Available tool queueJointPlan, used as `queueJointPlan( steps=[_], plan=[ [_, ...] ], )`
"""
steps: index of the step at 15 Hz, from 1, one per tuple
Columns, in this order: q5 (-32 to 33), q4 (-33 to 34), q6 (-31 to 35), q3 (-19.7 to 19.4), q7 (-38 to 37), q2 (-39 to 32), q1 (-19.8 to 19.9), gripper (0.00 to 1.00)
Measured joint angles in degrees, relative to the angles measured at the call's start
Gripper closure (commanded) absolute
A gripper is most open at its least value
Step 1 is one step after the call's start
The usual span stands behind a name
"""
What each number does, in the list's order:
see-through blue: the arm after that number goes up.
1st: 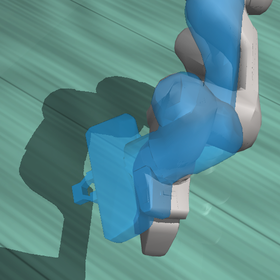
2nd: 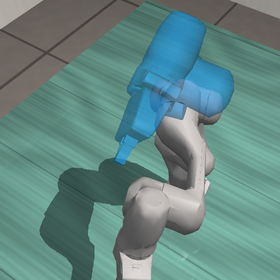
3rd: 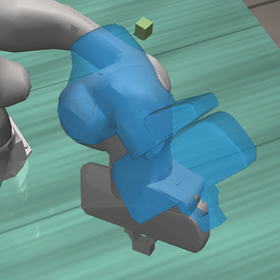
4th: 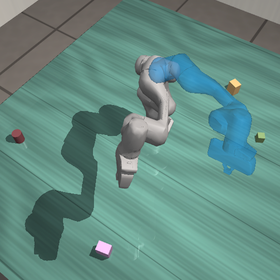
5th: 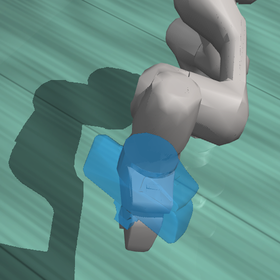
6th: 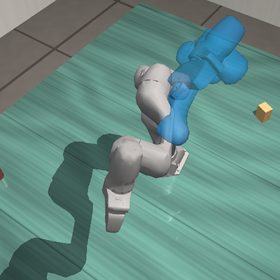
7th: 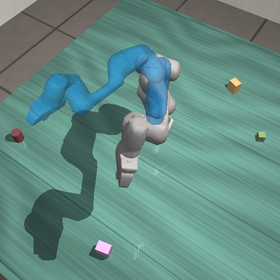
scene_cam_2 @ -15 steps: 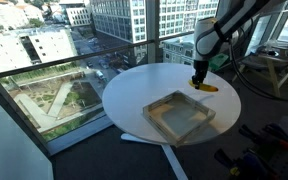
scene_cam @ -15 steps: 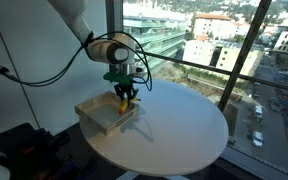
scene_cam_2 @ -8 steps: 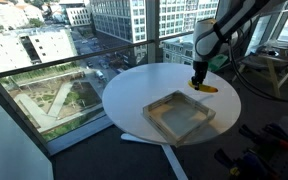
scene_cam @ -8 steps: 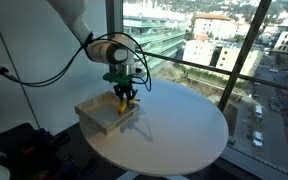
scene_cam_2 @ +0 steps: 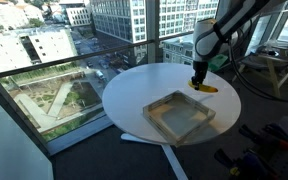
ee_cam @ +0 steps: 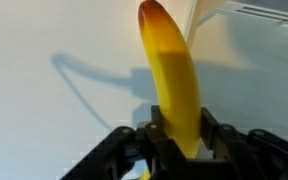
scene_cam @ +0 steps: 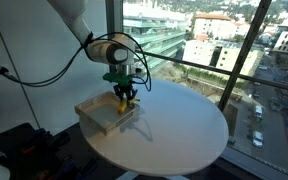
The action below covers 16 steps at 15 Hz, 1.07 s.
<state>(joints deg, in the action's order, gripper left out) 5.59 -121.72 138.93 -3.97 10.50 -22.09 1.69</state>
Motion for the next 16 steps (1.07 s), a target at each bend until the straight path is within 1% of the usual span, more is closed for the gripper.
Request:
queueJointPlan(
  steps=[1, 7, 16],
  plan=[
    [0.00, 0.00, 0.00, 0.00, 0.00, 0.00, 0.00, 0.84],
    [0.00, 0.02, 0.09, 0.28, 0.00, -0.44, 0.02, 0.84],
    [-0.02, 0.53, 2.28, 2.22, -0.12, -0.47, -0.02, 0.84]
  ],
)
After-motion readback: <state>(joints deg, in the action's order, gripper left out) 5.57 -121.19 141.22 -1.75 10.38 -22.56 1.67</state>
